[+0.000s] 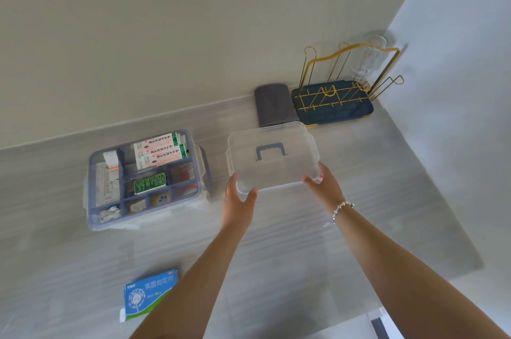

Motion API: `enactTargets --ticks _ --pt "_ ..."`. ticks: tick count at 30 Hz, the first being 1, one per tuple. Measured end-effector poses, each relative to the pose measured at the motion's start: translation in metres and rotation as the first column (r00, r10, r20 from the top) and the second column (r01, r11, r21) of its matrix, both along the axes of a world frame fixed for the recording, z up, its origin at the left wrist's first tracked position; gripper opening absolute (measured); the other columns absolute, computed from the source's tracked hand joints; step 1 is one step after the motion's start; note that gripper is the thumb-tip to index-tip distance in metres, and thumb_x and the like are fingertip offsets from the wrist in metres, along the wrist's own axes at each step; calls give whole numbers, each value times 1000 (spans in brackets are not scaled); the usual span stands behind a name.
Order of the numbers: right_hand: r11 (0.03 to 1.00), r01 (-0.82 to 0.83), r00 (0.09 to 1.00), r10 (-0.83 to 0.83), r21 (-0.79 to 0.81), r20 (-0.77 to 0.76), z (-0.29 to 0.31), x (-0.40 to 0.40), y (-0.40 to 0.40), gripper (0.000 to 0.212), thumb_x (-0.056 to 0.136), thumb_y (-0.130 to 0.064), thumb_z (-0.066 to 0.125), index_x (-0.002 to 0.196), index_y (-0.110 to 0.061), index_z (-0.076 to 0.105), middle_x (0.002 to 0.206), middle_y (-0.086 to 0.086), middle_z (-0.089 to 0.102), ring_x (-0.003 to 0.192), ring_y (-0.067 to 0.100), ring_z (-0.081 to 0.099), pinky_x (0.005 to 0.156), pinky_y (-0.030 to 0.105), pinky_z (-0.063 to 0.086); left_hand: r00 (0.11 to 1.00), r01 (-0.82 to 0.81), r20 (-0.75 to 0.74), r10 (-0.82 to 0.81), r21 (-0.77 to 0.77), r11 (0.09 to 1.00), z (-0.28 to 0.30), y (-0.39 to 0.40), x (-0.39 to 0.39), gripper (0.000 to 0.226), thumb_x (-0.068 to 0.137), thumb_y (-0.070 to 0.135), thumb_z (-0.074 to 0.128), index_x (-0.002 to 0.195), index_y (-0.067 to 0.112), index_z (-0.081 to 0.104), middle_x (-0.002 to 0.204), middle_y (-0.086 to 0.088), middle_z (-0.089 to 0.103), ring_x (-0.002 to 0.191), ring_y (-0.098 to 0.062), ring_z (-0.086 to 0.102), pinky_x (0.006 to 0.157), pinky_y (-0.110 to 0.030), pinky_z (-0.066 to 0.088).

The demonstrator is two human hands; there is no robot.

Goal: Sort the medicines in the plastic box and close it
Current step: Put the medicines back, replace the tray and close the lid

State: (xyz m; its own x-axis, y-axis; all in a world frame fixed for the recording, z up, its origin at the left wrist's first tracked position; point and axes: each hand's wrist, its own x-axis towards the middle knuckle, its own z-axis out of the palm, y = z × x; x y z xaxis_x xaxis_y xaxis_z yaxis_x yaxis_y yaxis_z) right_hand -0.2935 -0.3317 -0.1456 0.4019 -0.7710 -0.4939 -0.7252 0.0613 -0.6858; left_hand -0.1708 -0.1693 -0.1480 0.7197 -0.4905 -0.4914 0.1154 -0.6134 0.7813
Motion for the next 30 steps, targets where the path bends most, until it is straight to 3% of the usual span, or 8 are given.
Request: enactTargets --ticks 2,6,10,16,18,21,25,30 --pt "999 34 999 -32 -42 32 2 -3 -1 56 84 -25 60 135 -9 42 133 9 54 124 28 50 99 39 45 999 -41 -22 41 -13 999 2 -3 1 67 88 32 58 145 24 25 151 -5 31 129 -19 42 102 -32 38" --pt "985 118 984 -99 -124 149 16 -14 0 4 82 -22 62 83 -21 58 79 -5 61 85 22 61 55 9 44 992 -121 -29 120 -73 990 14 -2 0 66 86 33 62 143 24 31 146 -4 37 108 -2 39 89 -22 34" --pt "982 147 967 -118 -117 227 39 -29 2 26 85 -31 58 102 -13 64 105 12 66 97 23 61 70 27 47 991 -135 -6 135 -149 980 35 5 -7 64 83 34 65 140 25 38 143 1 42 116 1 38 92 -21 34" --pt "965 243 920 -196 -101 339 81 -43 22 50 82 -41 62 127 -22 49 137 2 47 116 11 48 86 26 36 974 -217 -19 224 -338 916 75 18 -12 61 80 26 71 134 26 45 132 -8 52 116 -18 51 89 -23 37" --pt "963 247 902 -189 -105 388 95 -39 33 57 82 -39 64 132 -21 44 140 1 46 123 15 46 87 27 38 965 -254 -55 255 -414 874 89 27 -10 56 80 23 71 130 32 48 128 -1 54 121 -17 50 93 -26 37" --pt "958 257 871 -172 -130 460 115 -29 50 59 79 -38 67 130 -21 42 137 0 49 125 17 47 93 30 42 951 -270 -1 308 -486 831 110 43 -2 45 81 21 70 113 48 52 111 15 55 113 -9 53 97 -28 39" --pt "946 286 805 -149 -155 574 138 -8 71 45 75 -38 71 112 -26 50 112 -17 57 115 10 52 97 29 42 904 -302 92 419 -557 774 139 69 18 35 77 25 73 101 48 62 106 -5 62 102 -30 59 97 -45 48" --pt "943 272 791 -106 -191 602 151 33 95 34 74 -40 72 100 -26 55 96 -16 61 98 9 58 75 22 45 885 -344 16 466 -653 675 158 107 48 24 76 23 74 92 40 70 93 1 65 85 -11 62 82 -27 48"
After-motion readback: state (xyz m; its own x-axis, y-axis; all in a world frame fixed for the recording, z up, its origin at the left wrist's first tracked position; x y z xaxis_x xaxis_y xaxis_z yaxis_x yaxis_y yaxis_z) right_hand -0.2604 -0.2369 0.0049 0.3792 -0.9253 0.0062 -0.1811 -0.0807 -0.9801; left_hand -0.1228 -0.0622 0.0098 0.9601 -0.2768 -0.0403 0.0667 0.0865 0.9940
